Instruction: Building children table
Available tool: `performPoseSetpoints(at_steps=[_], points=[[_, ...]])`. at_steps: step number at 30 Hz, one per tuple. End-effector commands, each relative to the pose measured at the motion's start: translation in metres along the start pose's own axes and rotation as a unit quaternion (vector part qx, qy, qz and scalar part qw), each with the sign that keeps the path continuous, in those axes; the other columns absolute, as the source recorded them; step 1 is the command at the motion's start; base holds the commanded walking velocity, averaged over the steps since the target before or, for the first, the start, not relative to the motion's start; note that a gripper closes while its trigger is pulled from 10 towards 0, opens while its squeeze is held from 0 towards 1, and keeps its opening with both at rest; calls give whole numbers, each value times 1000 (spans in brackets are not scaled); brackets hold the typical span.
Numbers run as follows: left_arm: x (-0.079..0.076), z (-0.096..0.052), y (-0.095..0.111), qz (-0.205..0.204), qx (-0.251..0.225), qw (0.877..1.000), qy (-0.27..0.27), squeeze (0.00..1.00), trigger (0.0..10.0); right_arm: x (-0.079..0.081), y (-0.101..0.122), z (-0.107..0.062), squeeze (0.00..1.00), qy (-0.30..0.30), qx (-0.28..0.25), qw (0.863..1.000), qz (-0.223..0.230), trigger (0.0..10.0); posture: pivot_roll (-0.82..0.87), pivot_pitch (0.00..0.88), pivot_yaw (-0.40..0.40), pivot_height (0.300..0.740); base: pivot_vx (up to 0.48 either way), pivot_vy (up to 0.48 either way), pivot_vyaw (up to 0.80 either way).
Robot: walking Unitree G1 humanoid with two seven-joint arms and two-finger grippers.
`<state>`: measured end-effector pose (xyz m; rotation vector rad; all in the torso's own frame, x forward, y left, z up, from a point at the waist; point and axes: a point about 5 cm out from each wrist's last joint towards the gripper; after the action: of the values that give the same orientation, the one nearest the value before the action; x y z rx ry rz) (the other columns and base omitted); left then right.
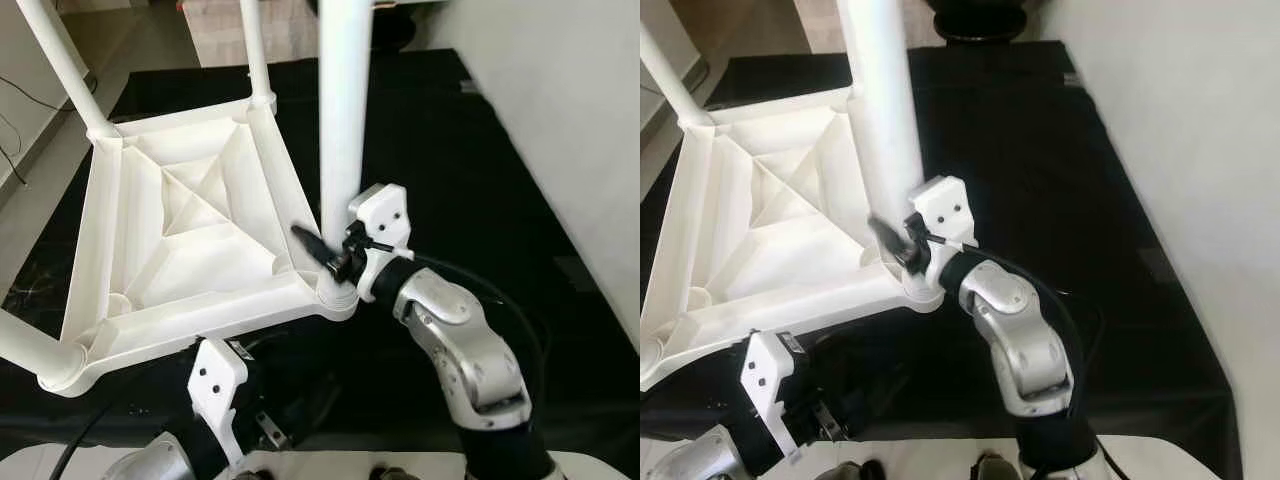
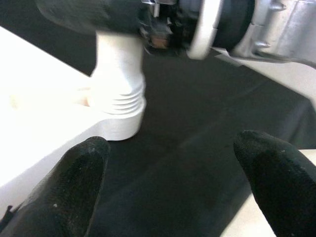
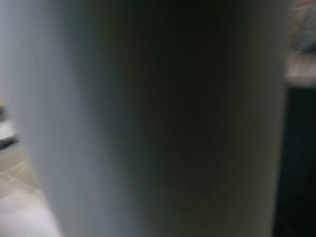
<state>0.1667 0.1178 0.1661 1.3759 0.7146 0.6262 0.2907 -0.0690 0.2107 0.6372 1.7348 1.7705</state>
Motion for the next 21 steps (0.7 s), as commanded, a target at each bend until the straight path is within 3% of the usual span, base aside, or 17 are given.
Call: performPoseSetpoints(at_steps=[1,5,6,11,16,17,18,19,20,21], points=[[6,-4,-1,15,1,999,41,0,10000,9,13,4,1000,84,-33,996,12,10000,27,174,8,740,0,0,0],[10,-7,0,33,2,996,79,0,10000,3,21,3,996,150,-42,988,-16,10000,41,171,4,740,0,0,0],[10,-9,-1,35,4,995,89,0,10000,-3,22,4,0,174,-35,983,-35,10000,44,167,2,740,0,0,0],[1,-18,-8,26,15,994,109,0,10000,-20,20,4,0,273,-3,958,-87,10000,56,160,0,740,0,0,0],[0,-19,-8,42,13,990,132,0,10000,-32,24,11,0,299,6,950,-92,10000,63,156,-1,740,0,0,0],[-1,-19,-8,44,13,990,133,0,10000,-35,27,13,0,301,0,950,-86,8196,62,154,-1,740,0,0,0],[-2,-19,-8,45,12,990,133,0,10000,-36,29,14,0,302,-4,950,-81,8196,62,154,-1,740,0,0,0],[-2,-18,-8,46,12,990,135,0,10000,-37,29,14,0,303,-8,950,-75,6235,61,154,-3,740,0,0,0],[-2,-18,-8,46,12,990,135,0,10000,-37,29,14,0,303,-8,950,-75,6235,61,154,-3,740,0,0,0],[-3,-18,-8,47,11,990,136,0,10000,-38,30,14,0,305,-12,950,-65,1373,61,154,-3,740,0,0,0]])
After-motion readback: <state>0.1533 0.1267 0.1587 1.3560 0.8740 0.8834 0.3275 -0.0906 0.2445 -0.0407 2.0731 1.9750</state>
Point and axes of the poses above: a point about 5 cm out from each wrist's last joint towards the gripper, its own z axis pointing out of the wrist towards the gripper, its own y axis along the axis of the wrist's last joint, x = y × z, and after that the axes turned 1 degree about -z, right-handed
